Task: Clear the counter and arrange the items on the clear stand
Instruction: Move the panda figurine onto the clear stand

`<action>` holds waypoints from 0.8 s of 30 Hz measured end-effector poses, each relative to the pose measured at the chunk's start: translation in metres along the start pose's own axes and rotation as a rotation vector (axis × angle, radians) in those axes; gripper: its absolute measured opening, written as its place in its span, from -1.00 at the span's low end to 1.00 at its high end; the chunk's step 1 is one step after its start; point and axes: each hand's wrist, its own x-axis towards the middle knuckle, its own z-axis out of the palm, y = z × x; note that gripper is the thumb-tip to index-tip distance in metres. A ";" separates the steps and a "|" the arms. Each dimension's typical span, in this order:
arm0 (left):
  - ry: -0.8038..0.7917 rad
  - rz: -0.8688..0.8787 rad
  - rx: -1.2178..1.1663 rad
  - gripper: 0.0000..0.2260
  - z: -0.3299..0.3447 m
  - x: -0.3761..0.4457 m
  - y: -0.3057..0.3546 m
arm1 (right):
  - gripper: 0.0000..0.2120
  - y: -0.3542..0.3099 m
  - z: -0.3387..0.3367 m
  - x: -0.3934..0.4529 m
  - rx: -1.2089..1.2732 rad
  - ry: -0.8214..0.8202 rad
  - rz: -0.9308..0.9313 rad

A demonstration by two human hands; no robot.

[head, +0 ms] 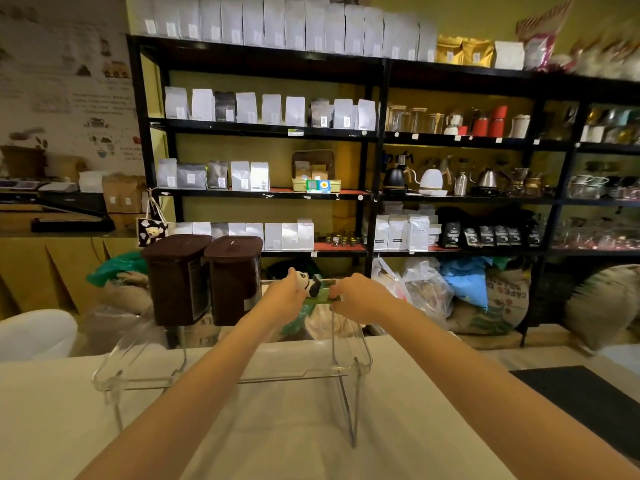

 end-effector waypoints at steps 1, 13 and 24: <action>-0.023 0.011 0.019 -0.49 -0.002 -0.003 -0.001 | -0.71 -0.001 0.000 -0.005 0.010 -0.012 0.004; -0.026 0.194 0.213 -0.66 -0.041 -0.061 0.011 | -0.64 -0.022 -0.026 -0.108 0.280 -0.017 -0.033; -0.048 0.265 0.196 -0.47 -0.009 -0.201 0.006 | -0.57 -0.030 0.008 -0.243 0.293 0.083 -0.102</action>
